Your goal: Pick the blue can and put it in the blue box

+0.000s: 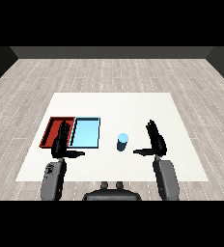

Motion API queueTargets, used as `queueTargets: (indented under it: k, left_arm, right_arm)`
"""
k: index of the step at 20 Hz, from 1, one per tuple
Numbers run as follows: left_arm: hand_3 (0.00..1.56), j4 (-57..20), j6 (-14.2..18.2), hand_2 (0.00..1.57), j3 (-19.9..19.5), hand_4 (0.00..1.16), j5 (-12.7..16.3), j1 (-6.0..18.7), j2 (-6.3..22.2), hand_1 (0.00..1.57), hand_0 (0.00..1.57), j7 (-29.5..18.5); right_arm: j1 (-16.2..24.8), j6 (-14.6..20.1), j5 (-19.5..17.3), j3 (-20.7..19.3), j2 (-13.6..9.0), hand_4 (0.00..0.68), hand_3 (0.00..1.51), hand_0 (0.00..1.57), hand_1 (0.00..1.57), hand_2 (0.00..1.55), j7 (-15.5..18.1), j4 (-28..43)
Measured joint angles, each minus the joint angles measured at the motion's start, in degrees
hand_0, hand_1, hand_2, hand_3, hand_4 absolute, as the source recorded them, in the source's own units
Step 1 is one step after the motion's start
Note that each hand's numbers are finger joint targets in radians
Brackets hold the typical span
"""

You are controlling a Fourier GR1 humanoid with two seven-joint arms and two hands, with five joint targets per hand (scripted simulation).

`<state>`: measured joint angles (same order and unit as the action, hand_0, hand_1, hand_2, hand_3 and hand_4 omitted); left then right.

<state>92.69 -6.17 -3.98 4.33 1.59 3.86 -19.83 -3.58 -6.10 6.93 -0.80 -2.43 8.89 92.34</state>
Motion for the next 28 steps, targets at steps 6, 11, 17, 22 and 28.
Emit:
queueTargets:
  k: [6,11,17,22,28]
  left_arm:
    - [0.00,-0.03,-0.80,0.00,-0.73,0.00,1.34,1.01,0.11,0.00,0.00,-0.70]
    - [0.00,0.20,-1.35,0.00,-1.84,0.00,1.84,0.06,0.75,0.00,0.00,-2.16]
    - [0.00,2.31,-0.91,0.00,-1.43,0.00,2.37,-0.61,0.08,0.00,0.00,-0.79]
    - [0.00,2.94,-0.69,0.00,-1.44,0.00,2.44,-0.48,0.01,0.00,0.00,-0.32]
    - [0.00,2.58,-0.43,0.00,-1.62,0.00,2.46,-0.16,-0.14,0.00,0.00,-0.55]
  right_arm:
    - [0.03,-1.21,0.54,-0.49,0.08,0.000,0.00,0.00,0.00,0.00,2.70,-1.84]
    - [0.63,-1.37,0.73,0.19,0.72,0.000,0.00,0.00,0.00,0.00,2.78,-1.26]
    - [-0.36,0.89,2.18,2.50,1.68,0.000,0.00,0.00,0.00,0.00,-0.02,-0.25]
    - [-1.60,3.81,4.25,5.10,2.18,0.000,0.00,0.00,0.00,0.00,1.20,-3.33]
    - [-1.93,7.91,7.04,9.99,2.37,0.000,0.00,0.00,0.00,0.00,4.99,-8.19]
